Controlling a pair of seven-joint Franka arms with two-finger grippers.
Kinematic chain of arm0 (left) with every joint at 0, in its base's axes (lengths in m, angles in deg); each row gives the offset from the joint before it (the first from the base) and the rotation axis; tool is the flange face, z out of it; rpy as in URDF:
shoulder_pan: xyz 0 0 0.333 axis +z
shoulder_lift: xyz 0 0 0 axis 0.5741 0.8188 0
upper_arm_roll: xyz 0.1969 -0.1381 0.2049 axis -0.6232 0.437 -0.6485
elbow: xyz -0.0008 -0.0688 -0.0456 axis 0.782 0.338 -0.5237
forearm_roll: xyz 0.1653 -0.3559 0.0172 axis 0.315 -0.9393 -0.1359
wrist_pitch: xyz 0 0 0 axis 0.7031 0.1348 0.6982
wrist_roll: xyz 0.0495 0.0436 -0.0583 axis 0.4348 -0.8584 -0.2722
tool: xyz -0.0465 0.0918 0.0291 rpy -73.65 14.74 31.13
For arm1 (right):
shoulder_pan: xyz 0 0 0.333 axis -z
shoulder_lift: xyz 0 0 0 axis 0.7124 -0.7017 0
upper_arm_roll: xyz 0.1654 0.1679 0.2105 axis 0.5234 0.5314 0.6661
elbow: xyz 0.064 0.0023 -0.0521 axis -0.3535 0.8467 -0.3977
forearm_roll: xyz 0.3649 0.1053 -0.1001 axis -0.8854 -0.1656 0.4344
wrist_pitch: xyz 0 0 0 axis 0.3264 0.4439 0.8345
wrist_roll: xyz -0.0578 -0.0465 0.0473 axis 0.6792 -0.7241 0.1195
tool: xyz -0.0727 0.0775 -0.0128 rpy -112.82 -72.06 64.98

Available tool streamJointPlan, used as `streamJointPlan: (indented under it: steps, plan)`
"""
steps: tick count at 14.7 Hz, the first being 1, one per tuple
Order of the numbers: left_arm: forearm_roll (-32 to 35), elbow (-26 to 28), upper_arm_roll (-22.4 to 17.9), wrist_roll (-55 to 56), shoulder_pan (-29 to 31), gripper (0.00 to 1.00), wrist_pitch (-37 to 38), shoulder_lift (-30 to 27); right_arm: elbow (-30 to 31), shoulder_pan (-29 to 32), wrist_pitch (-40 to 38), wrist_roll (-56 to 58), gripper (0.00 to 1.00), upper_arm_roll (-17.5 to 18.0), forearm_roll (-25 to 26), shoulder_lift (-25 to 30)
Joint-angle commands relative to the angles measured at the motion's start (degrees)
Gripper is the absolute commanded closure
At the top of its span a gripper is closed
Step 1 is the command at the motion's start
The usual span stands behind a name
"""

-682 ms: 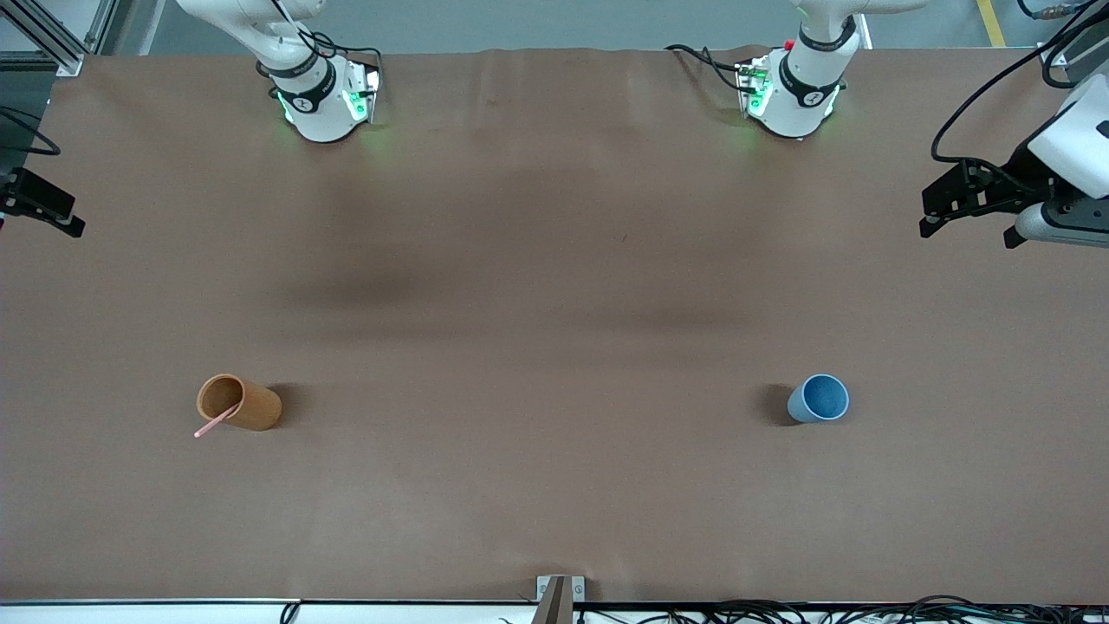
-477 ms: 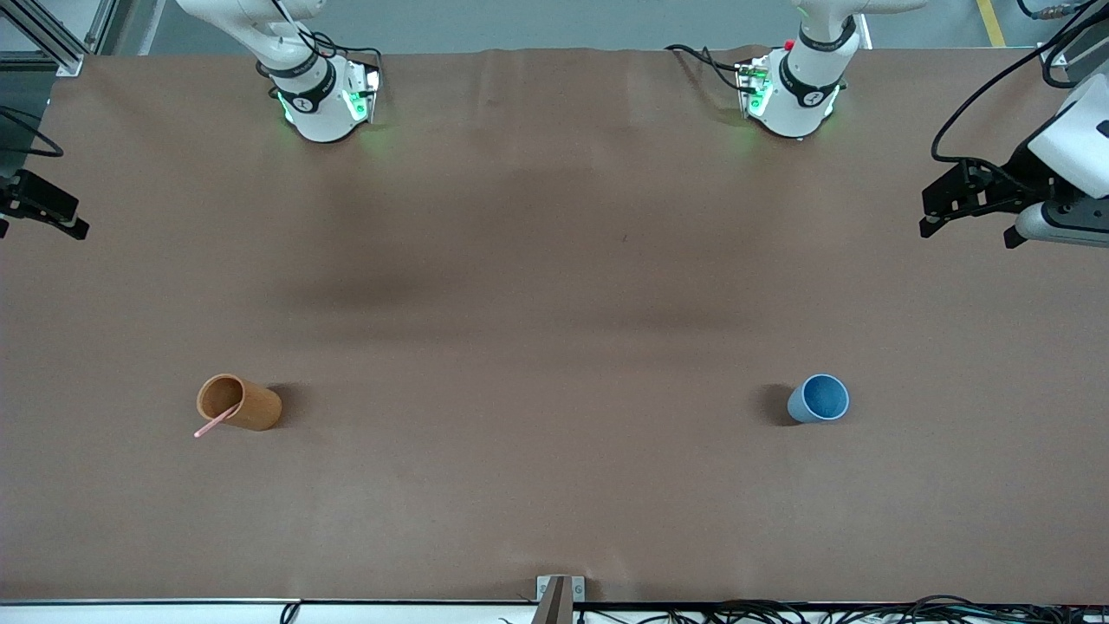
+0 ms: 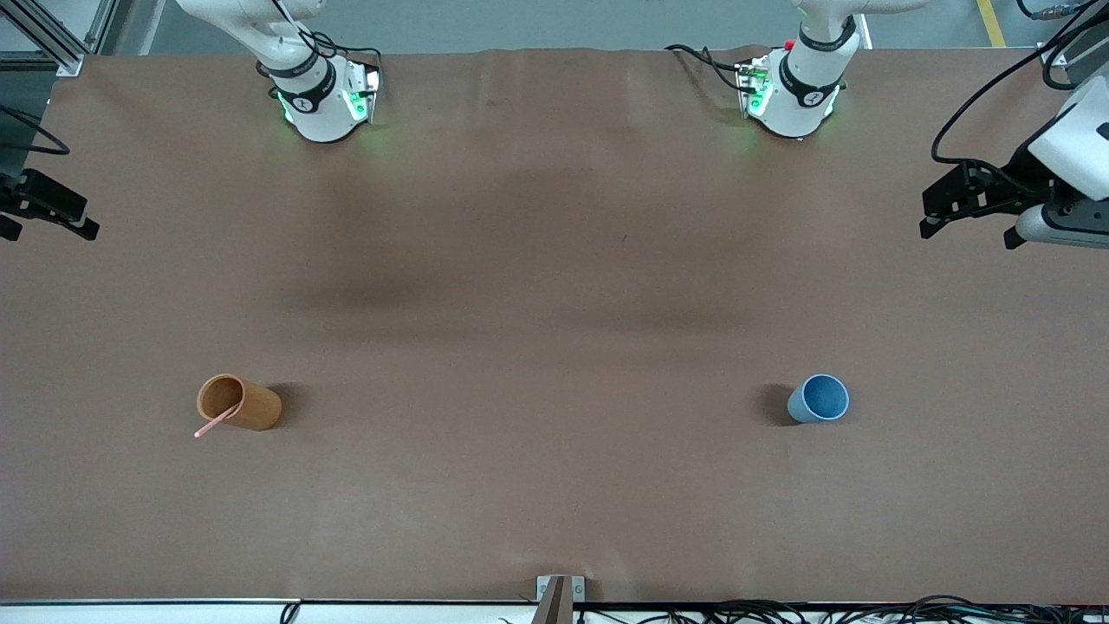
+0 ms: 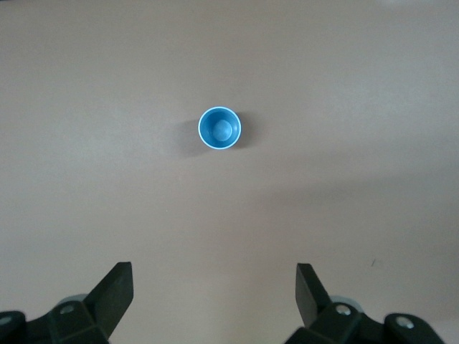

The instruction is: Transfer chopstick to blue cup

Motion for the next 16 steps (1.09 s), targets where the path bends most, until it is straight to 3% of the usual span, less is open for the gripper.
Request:
streamJointPlan:
  steps: [1, 5, 9, 10, 12, 14, 16]
  plan:
    - [-0.4, -1.1, -0.9, -1.0, 1.3, 0.00, -3.2, 5.0, -0.6, -0.6, 0.4, -0.3, 0.00, -0.3, -0.2, -2.1]
    - [-0.5, -0.6, -1.3, -1.2, 2.5, 0.00, -11.4, 13.8, -5.7, -1.6, 3.7, -0.5, 0.01, -0.3, 0.0, -12.3]
    - [0.1, 2.1, -1.3, -1.2, 2.4, 0.00, -21.5, 21.8, -8.5, -2.3, 11.9, -0.5, 0.03, -0.3, 0.1, -22.3]
    - [0.1, 2.9, -1.3, -1.1, 2.2, 0.00, -24.0, 23.5, -9.7, -2.3, 13.7, -0.3, 0.09, -0.3, 0.2, -24.3]
    - [0.2, 5.3, -1.3, -0.6, 2.0, 0.00, -27.8, 26.1, -14.8, -3.3, 15.0, -0.3, 0.31, -0.5, 1.0, -30.1]
    - [0.3, 8.9, -1.3, -0.5, 2.1, 0.00, -32.8, 27.3, -21.0, -3.3, 15.2, -0.5, 0.38, -0.5, 0.9, -36.3]
    - [0.3, 11.8, -1.3, -0.1, 2.3, 0.00, -37.5, 27.8, -22.0, -3.8, 15.8, -0.7, 0.43, -0.4, 0.9, -38.5]
